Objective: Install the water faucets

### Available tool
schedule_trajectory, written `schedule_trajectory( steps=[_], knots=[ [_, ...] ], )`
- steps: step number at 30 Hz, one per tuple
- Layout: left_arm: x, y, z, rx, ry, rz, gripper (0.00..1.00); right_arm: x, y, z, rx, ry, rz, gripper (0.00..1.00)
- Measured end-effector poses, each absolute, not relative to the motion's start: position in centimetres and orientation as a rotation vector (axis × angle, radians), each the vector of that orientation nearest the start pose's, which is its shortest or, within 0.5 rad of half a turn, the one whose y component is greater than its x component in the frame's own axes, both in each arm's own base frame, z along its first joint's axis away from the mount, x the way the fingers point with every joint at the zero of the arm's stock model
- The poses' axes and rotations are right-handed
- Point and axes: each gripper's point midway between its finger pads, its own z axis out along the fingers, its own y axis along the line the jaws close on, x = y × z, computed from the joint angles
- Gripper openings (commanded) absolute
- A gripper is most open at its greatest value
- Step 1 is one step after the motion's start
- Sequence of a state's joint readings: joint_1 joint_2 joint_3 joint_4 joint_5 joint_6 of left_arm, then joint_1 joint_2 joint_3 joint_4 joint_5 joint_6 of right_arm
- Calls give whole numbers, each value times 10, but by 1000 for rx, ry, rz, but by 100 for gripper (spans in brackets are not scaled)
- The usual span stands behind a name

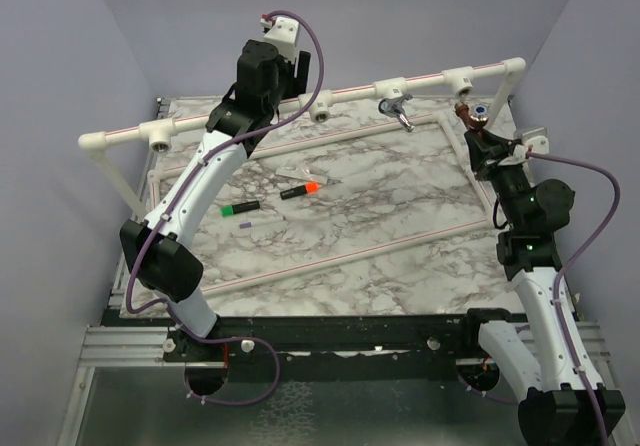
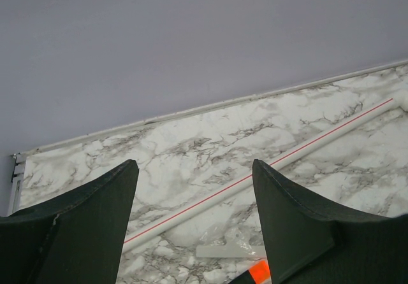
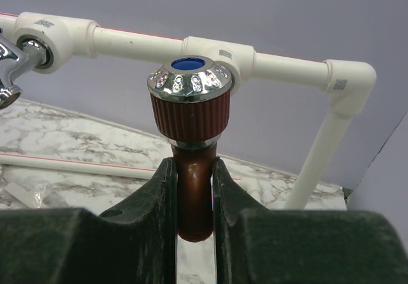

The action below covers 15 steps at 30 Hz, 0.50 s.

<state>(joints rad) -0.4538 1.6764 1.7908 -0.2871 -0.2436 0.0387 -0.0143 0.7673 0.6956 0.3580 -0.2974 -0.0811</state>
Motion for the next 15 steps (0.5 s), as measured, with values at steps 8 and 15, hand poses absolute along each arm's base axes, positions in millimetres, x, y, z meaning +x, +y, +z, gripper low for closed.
schedule_trajectory(
  steps=[8,15],
  knots=[
    [484,-187,381,249,1721,-92,74,325,42,388,-307,1224,86,1],
    [484,-187,381,253,1721,-88,74,333,40,386,-304,1236,70,1]
  ],
)
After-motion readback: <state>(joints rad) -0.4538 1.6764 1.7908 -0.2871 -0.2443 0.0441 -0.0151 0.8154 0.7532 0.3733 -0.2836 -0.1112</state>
